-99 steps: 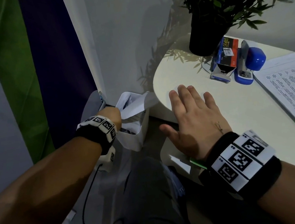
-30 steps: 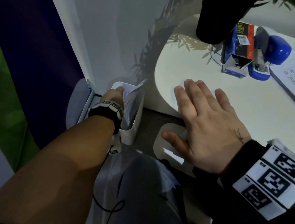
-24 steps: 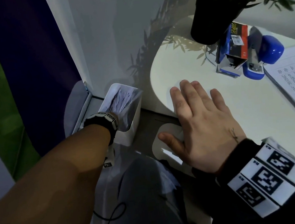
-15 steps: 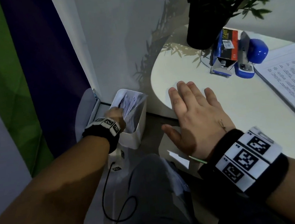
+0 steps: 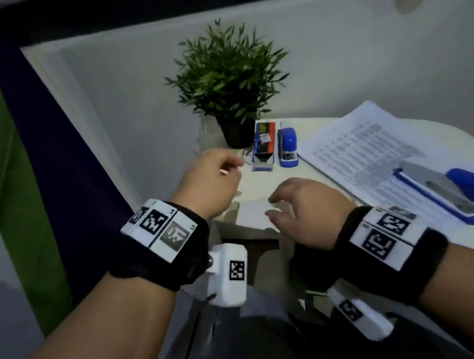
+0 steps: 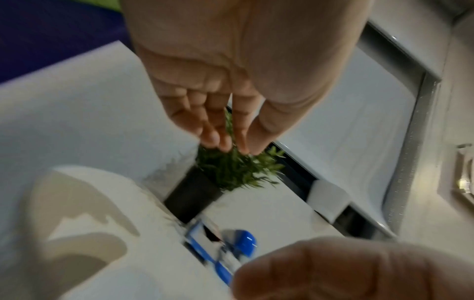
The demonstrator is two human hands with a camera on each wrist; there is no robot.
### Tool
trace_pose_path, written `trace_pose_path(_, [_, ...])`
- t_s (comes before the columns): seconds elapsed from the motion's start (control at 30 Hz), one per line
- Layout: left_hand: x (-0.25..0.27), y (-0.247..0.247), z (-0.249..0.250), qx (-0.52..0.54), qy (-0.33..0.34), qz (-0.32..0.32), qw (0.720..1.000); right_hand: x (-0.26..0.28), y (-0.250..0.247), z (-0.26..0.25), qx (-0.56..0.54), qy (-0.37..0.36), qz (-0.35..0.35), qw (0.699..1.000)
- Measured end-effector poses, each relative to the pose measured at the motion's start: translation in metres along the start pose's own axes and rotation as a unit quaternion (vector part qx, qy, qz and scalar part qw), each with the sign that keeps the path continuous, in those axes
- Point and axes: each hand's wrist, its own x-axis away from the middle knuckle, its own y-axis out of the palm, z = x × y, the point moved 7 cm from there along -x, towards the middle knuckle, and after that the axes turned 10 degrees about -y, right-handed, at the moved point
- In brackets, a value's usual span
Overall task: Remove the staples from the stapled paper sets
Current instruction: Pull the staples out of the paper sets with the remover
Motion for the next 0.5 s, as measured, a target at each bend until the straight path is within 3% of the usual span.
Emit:
trace_pose_path(0.07, [0.002, 0.04, 0.023, -0.107, 0.017, -0.123, 0.987, 0.026, -0.045, 0.031, 0.087, 0.049, 0.069, 0.993])
trace_pose_path(0.13, [0.004, 0.075, 0.042, -0.208, 0.031, -0.2, 0.957, 0.051, -0.082, 0.075, 0.141, 0.146, 0.094, 0.975])
trace_pose_path(0.2, [0.004, 0.103, 0.064, -0.253, 0.046, -0.234, 0.938, 0.071, -0.1, 0.125, 0.169, 0.249, 0.051, 0.952])
trace_pose_path(0.27, [-0.002, 0.124, 0.087, -0.282, 0.074, -0.222, 0.931, 0.086, -0.096, 0.162, 0.17, 0.296, -0.034, 0.939])
trace_pose_path(0.37, [-0.015, 0.147, 0.115, -0.318, 0.123, -0.178, 0.923, 0.1, -0.072, 0.181, 0.102, 0.26, -0.146, 0.949])
trace_pose_path(0.5, [-0.024, 0.189, 0.116, -0.441, 0.142, -0.202, 0.863, 0.109, -0.065, 0.175, 0.087, 0.219, -0.132, 0.963])
